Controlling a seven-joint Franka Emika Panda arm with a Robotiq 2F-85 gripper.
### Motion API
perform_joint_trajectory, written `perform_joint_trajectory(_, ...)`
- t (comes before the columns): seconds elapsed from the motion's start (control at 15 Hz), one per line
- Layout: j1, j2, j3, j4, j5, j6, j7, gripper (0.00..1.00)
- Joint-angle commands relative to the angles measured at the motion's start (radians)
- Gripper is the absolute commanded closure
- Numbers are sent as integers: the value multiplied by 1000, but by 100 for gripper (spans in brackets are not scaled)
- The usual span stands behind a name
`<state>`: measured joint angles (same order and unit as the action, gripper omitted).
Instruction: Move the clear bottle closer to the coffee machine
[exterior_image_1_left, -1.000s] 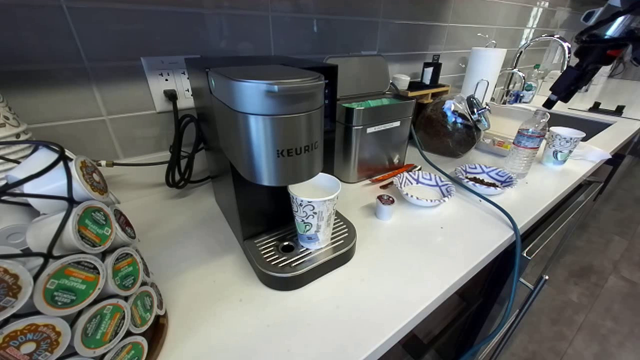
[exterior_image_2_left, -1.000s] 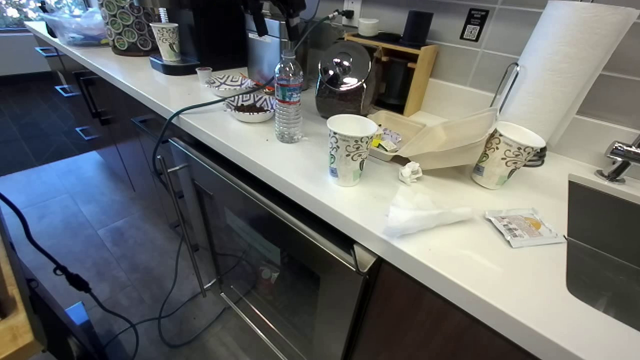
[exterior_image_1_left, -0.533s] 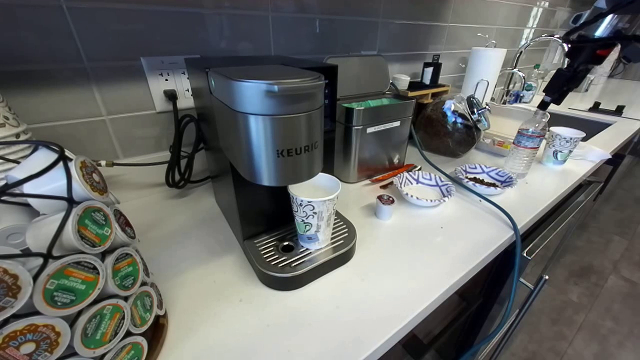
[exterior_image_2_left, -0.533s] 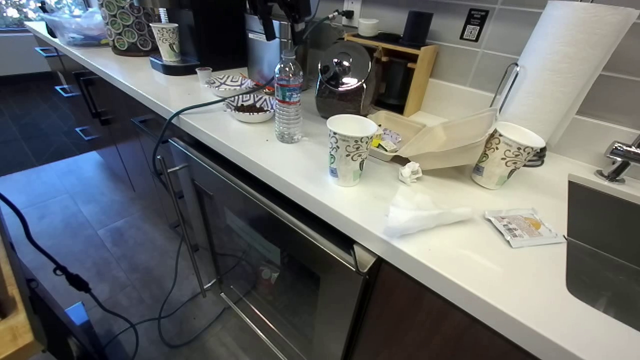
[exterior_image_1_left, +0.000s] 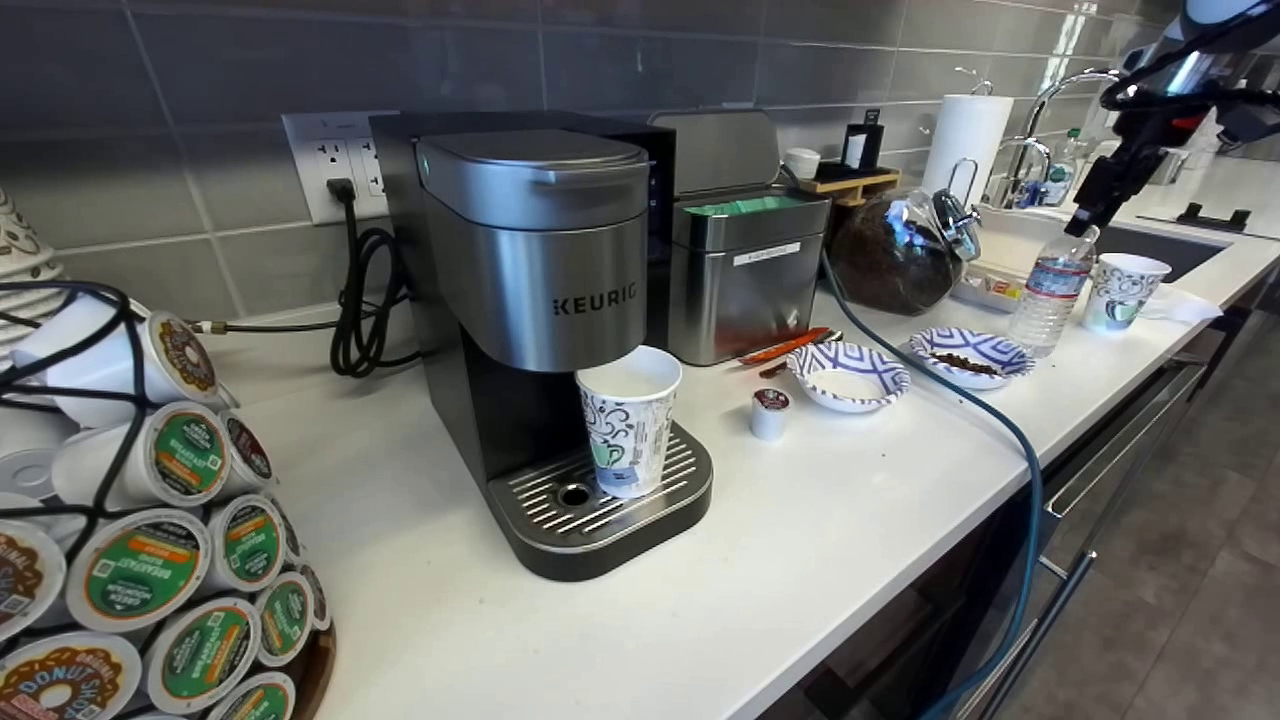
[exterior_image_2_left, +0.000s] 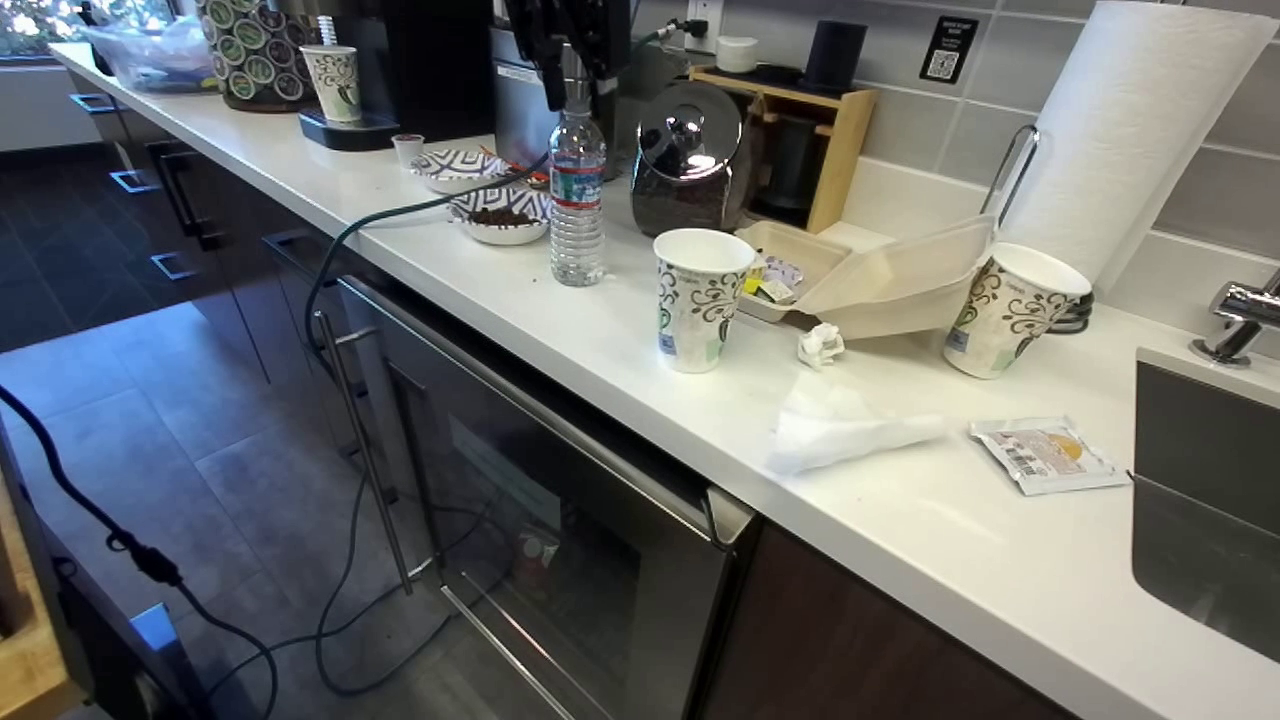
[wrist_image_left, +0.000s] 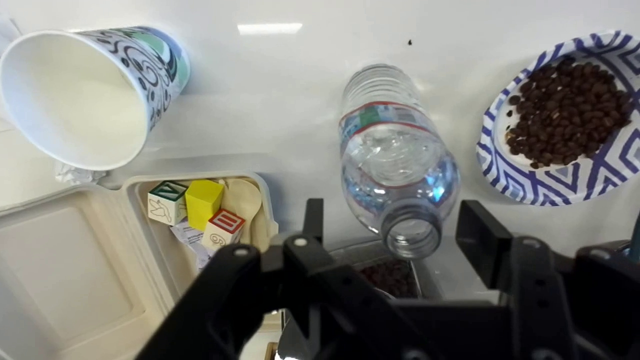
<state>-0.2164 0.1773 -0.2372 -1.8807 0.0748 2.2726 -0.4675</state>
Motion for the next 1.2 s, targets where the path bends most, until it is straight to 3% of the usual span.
perform_joint_trajectory(0.0, -17, 22, 25, 37, -25, -53, 26, 35)
perform_joint_trajectory(0.07, -17, 24, 27, 40, -26, -55, 28, 45)
perform_joint_trajectory(0.13, -17, 25, 28, 44, -29, -59, 31, 46)
perform_joint_trajectory(0.27, -17, 28, 31, 53, -32, -71, 34, 59)
perform_joint_trajectory(0.4, -16, 28, 32, 57, -39, -80, 41, 59)
perform_joint_trajectory(0.47, -17, 28, 33, 60, -41, -83, 43, 67)
perform_joint_trajectory(0.53, -17, 28, 33, 61, -43, -84, 43, 64)
perform_joint_trajectory(0.6, -17, 28, 34, 64, -44, -85, 43, 70)
perform_joint_trajectory(0.67, -17, 29, 34, 67, -44, -85, 43, 88)
perform_joint_trajectory(0.8, -18, 30, 35, 69, -45, -87, 41, 94)
perform_joint_trajectory(1.13, -16, 7, 36, 67, -55, -119, 45, 92)
